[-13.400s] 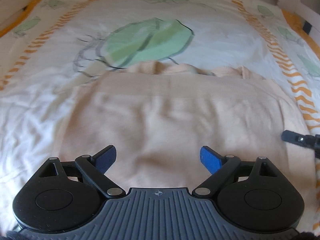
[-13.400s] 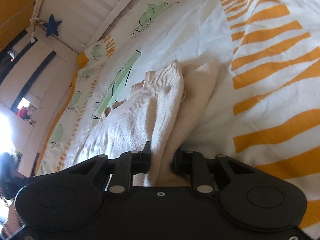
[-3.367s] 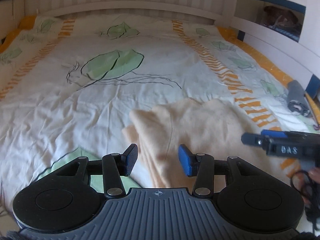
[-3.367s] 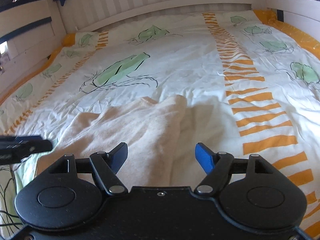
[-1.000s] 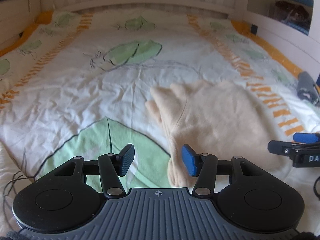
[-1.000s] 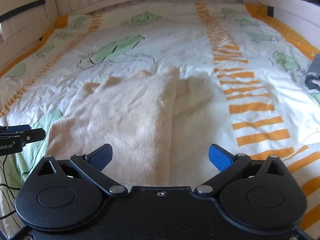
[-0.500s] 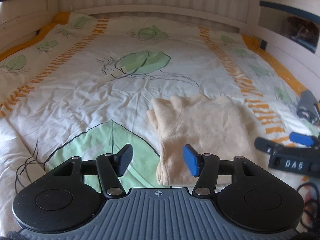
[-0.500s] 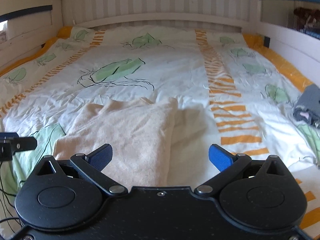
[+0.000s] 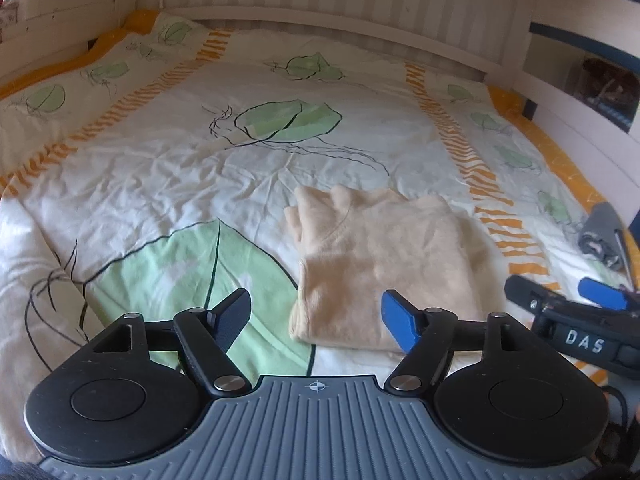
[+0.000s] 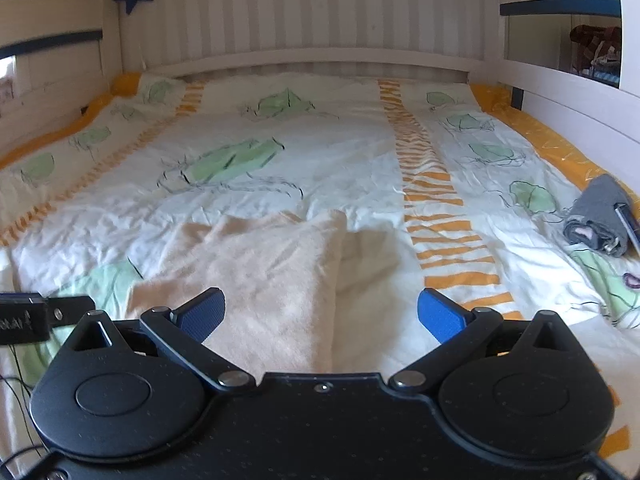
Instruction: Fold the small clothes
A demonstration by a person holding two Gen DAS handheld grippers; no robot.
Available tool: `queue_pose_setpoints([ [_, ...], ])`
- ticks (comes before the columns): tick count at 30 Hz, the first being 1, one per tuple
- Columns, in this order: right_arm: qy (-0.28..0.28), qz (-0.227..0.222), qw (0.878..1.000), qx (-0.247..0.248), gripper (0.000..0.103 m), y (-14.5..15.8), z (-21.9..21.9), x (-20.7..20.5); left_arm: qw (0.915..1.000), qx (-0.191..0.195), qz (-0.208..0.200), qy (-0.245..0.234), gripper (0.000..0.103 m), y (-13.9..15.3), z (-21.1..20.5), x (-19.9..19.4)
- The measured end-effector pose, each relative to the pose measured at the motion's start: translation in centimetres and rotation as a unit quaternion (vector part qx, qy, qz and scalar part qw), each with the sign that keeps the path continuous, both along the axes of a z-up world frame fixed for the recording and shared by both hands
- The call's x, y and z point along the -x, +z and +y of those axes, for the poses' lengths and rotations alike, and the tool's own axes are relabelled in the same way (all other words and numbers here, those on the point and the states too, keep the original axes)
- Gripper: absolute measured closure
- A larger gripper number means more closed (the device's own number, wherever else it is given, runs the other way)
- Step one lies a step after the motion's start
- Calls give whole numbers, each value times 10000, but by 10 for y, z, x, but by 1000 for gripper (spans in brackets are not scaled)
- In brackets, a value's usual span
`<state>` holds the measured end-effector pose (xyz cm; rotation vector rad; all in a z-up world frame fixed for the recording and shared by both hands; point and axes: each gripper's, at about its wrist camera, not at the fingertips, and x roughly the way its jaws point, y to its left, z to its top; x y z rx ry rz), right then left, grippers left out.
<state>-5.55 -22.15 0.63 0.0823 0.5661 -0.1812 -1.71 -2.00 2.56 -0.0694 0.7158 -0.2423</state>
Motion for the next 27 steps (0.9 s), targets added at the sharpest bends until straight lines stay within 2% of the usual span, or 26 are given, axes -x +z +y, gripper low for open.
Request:
queue_pose_setpoints([
  [3, -3, 212, 9997, 107, 1, -1, 2, 3, 9999, 57, 44, 82, 31, 2, 2, 3],
  [8, -34, 418, 9991, -24, 1, -3, 1, 7, 9991, -337, 23, 254, 30, 3, -1, 5],
  [14, -128, 532, 9985, -20, 1, -3, -1, 10, 9976, -587, 87, 350, 30, -1, -3, 9],
  [20, -114, 612, 9980, -149, 1, -5, -2, 13, 9936, -1041, 67, 439, 30, -3, -11, 13],
  [27, -131, 632, 9977, -196, 1, -4, -3, 15, 9936, -1097, 93, 266, 30, -5, -17, 17],
])
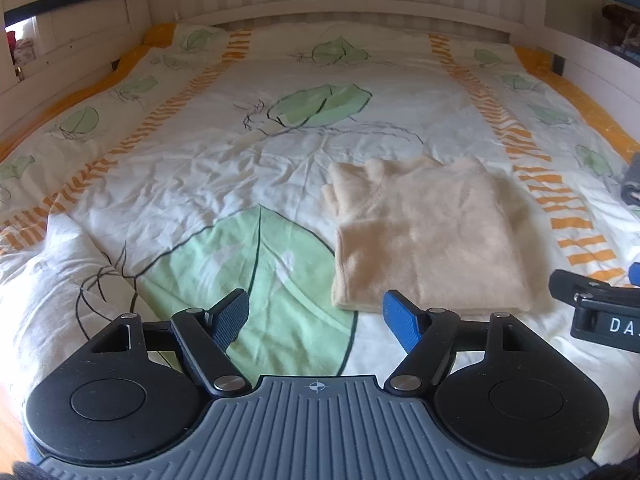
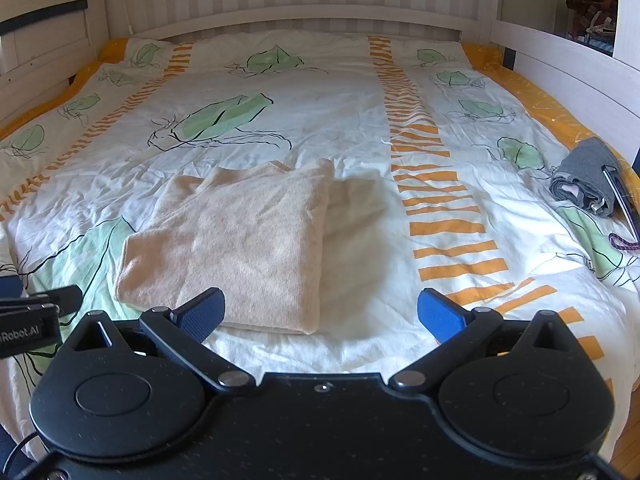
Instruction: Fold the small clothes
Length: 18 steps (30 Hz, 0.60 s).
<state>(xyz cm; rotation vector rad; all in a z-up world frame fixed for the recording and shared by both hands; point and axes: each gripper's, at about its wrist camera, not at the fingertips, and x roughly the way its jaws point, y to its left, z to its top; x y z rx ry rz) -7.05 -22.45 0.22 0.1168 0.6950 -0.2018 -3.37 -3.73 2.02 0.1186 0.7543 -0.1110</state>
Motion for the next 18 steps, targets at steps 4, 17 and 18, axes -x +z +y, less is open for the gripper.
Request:
queue_pose_setpoints([
  [4, -14, -28, 10000, -54, 1, 0, -1, 2, 9998, 50, 191, 13, 30, -4, 0, -2],
  [17, 34, -36, 10000, -73, 1, 1, 1, 1, 9997, -17, 258, 20, 30, -6, -1, -2],
  [18, 34, -37, 10000, -76, 1, 2, 1, 1, 9996, -19, 265, 16, 30, -6, -1, -2],
])
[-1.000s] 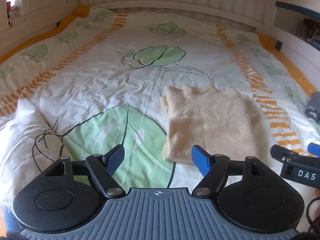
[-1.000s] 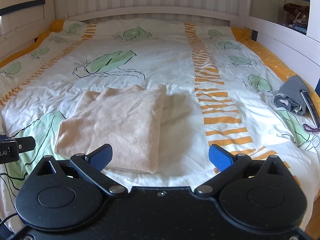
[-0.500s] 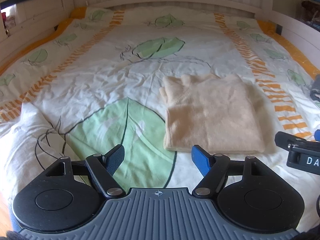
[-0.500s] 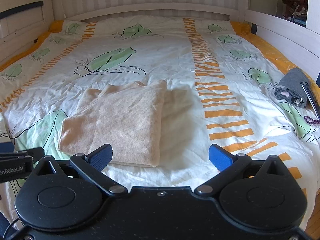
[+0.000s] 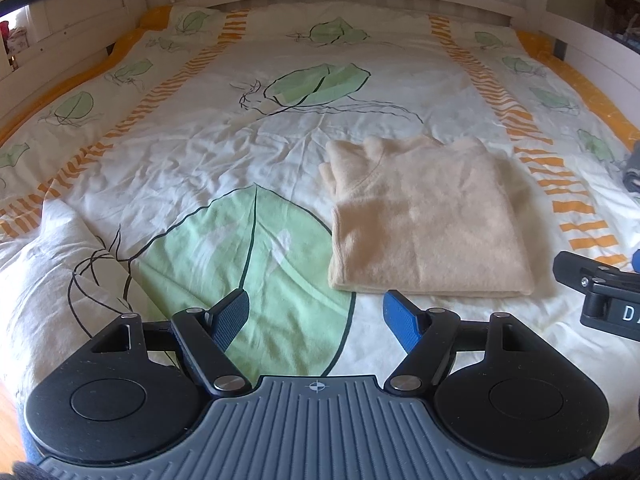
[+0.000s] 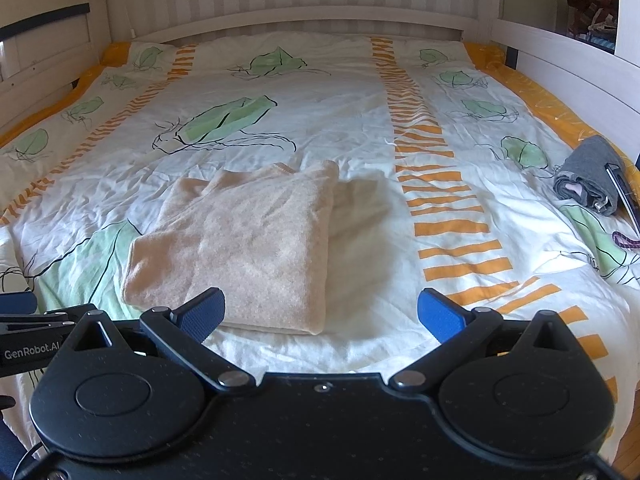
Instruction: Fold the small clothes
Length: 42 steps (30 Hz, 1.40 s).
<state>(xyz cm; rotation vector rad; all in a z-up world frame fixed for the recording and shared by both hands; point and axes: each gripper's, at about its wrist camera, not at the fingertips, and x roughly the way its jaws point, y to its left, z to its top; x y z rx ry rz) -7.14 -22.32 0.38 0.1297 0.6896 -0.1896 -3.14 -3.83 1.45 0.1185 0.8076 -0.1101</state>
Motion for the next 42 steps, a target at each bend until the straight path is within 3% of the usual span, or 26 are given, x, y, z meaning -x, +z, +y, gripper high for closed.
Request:
queue_pose_setpoints([
  [42, 46, 88, 9999, -124, 1, -7, 1, -6, 9998, 10, 201, -34, 30, -5, 2, -4],
])
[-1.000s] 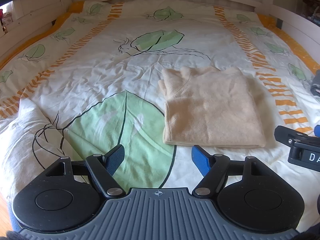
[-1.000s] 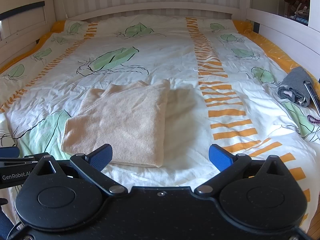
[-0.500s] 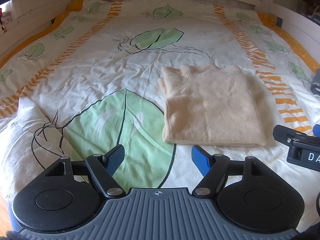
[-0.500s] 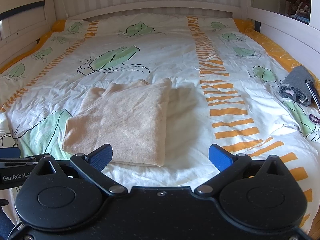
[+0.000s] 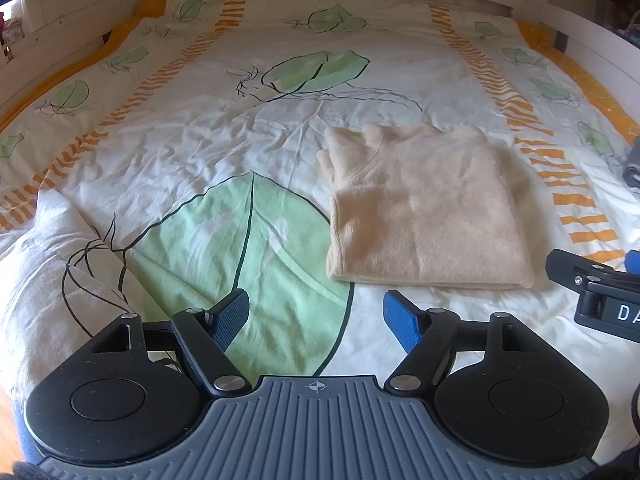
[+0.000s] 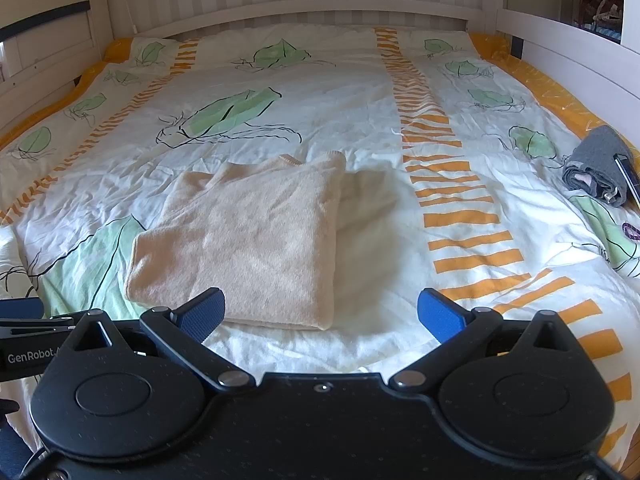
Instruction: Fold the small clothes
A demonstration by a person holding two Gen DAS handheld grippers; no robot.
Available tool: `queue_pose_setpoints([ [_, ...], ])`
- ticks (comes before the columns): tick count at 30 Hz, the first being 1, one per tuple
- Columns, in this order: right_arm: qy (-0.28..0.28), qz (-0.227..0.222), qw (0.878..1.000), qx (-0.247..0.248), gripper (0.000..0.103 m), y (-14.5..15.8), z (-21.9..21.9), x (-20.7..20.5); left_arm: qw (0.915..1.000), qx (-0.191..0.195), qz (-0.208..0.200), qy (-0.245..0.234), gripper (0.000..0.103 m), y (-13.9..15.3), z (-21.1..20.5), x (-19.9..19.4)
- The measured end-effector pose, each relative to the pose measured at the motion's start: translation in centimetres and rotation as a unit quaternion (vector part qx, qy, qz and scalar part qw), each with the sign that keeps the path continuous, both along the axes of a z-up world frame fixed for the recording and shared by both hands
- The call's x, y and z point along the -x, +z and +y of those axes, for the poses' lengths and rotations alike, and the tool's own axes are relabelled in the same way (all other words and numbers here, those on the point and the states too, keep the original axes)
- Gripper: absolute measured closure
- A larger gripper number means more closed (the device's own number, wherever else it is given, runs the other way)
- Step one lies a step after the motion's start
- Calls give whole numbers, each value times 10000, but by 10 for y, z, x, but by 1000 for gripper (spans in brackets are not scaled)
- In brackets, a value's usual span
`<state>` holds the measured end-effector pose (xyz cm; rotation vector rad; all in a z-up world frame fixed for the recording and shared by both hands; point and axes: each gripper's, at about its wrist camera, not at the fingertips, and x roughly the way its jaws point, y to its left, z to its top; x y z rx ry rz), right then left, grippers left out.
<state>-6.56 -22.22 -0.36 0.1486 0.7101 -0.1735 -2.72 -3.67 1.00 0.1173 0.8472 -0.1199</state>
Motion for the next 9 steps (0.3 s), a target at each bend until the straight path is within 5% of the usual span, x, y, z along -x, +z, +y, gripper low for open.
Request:
queue_pose_setpoints([
  [9, -2, 41, 10000, -46, 1, -1, -2, 0, 10000, -6, 13, 17, 30, -1, 2, -1],
])
